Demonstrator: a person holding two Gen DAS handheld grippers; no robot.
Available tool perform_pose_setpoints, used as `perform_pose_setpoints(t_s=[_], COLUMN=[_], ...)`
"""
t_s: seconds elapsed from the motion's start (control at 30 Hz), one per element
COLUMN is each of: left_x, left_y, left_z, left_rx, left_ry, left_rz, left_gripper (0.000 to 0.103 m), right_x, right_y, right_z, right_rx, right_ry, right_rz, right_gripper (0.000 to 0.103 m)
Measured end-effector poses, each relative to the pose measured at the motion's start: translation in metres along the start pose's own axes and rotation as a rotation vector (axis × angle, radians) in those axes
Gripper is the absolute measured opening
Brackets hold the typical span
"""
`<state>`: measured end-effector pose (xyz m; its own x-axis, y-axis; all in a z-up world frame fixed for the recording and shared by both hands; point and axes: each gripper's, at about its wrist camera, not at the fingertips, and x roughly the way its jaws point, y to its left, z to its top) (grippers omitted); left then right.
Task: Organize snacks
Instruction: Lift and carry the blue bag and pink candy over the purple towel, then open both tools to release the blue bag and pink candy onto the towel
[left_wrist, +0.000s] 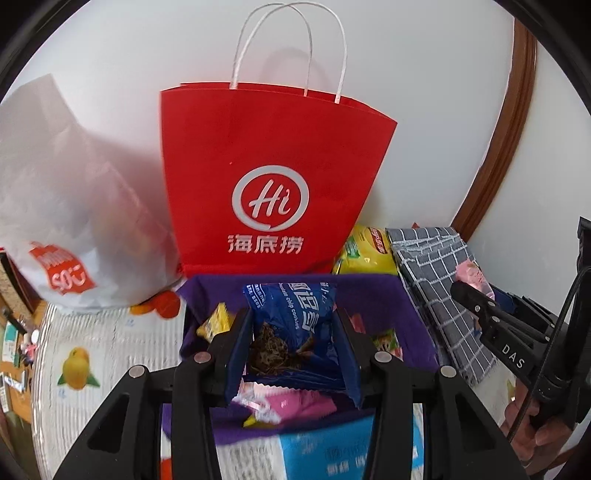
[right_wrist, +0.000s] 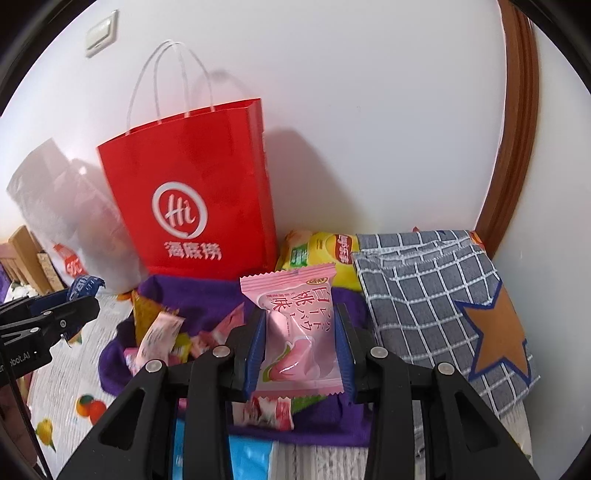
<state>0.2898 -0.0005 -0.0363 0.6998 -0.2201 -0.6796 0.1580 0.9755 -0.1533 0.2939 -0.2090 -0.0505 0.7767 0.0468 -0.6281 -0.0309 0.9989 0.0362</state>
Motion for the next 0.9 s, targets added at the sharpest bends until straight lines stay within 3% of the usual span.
perform_pose_setpoints(t_s=[0.2,0.47,0.9], left_x=[0.04,0.054,0.064], left_y=[0.001,0.007,0.014], left_z=[-0.001,-0.004,-0.007], left_rx=[0.019,0.038,0.02], left_ry=[0.06,0.067,0.095], left_rz=[0.034,0.058,0.075], left_gripper=[0.042,0.042,0.042], right_x=[0.043,0.083,0.103], right_y=[-0.011,-0.026,-0.025], right_z=[-0.007,-0.02,-0.027], right_rx=[0.012,0.039,-0.004], right_ry=[0.073,0.165,0.22], right_rz=[-0.005,-0.008,-0.049], right_gripper=[0.035,0.035,0.035])
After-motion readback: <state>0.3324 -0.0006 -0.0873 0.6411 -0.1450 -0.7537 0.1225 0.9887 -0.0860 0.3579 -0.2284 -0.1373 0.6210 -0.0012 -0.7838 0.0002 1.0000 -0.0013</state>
